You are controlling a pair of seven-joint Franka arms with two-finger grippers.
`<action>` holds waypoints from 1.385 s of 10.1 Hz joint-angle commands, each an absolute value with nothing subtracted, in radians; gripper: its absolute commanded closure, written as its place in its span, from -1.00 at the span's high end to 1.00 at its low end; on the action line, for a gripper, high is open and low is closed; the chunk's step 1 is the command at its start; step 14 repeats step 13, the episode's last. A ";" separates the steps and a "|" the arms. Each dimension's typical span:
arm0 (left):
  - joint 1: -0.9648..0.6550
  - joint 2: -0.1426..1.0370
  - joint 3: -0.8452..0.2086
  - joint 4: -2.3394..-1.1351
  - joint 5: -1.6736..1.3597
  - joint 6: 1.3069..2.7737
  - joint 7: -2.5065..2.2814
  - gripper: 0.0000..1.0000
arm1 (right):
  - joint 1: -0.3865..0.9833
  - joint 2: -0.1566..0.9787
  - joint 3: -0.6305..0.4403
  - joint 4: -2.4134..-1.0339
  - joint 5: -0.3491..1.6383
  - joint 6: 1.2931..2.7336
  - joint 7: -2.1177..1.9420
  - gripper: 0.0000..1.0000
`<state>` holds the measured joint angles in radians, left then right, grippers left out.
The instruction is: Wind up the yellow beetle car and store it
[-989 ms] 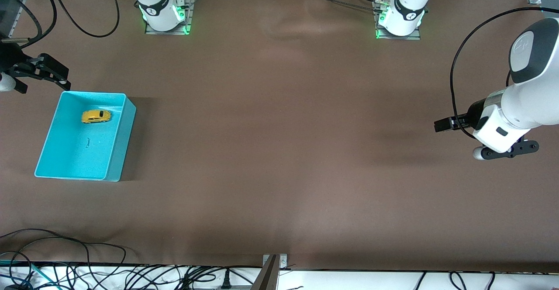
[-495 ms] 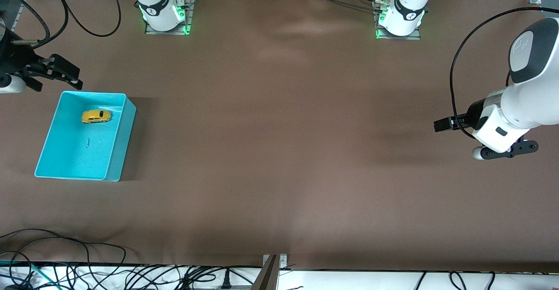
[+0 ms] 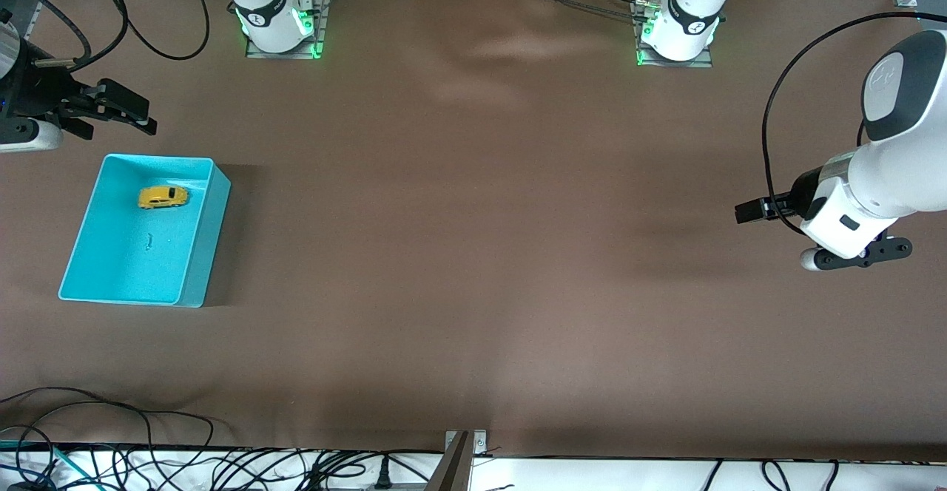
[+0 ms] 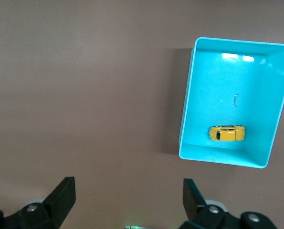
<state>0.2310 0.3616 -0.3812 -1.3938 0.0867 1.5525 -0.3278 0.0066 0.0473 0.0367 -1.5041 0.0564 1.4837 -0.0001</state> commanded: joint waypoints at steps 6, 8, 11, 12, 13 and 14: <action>0.232 0.356 -0.380 -1.388 0.067 1.549 -0.316 1.00 | 0.017 0.071 0.032 -1.502 -0.046 1.460 -0.005 1.00; 0.232 0.354 -0.382 -1.388 0.067 1.549 -0.316 1.00 | 0.018 0.069 0.034 -1.502 -0.046 1.457 -0.006 1.00; 0.232 0.354 -0.380 -1.388 0.067 1.549 -0.316 1.00 | 0.018 0.069 0.034 -1.502 -0.040 1.457 -0.006 1.00; 0.232 0.354 -0.382 -1.388 0.067 1.551 -0.316 1.00 | 0.018 0.069 0.032 -1.502 -0.038 1.457 -0.006 1.00; 0.232 0.353 -0.382 -1.388 0.067 1.549 -0.318 1.00 | 0.018 0.069 0.032 -1.502 -0.037 1.457 -0.006 1.00; 0.232 0.353 -0.382 -1.388 0.067 1.549 -0.318 1.00 | 0.018 0.069 0.032 -1.502 -0.037 1.457 -0.006 1.00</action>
